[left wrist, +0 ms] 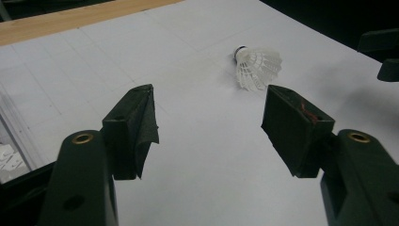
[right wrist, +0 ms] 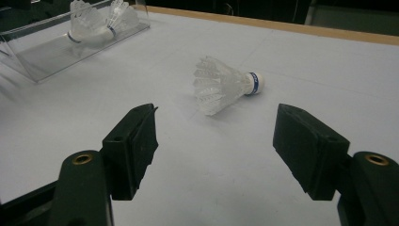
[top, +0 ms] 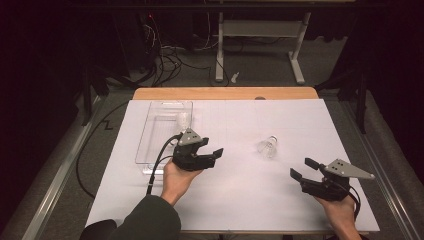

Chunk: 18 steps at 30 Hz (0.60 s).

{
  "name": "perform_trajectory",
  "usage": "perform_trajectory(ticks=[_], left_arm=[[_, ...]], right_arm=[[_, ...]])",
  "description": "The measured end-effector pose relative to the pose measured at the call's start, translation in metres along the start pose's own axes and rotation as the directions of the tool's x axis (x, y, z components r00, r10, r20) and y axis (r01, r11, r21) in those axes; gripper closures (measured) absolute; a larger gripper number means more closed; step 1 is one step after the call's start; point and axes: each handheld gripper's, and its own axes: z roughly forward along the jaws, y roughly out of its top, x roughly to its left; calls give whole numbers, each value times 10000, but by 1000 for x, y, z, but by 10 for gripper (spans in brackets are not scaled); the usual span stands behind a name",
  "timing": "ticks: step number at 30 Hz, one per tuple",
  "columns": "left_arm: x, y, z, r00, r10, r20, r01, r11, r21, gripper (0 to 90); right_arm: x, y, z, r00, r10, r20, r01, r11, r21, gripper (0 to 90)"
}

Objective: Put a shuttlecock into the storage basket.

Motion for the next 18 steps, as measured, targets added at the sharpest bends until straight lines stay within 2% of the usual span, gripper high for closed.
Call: perform_trajectory(ticks=[18], left_arm=[[-3,10,20,9996,47,285,-49,10000,74,371]], right_arm=[[0,0,0,10000,27,4,-27,10000,-21,310]])
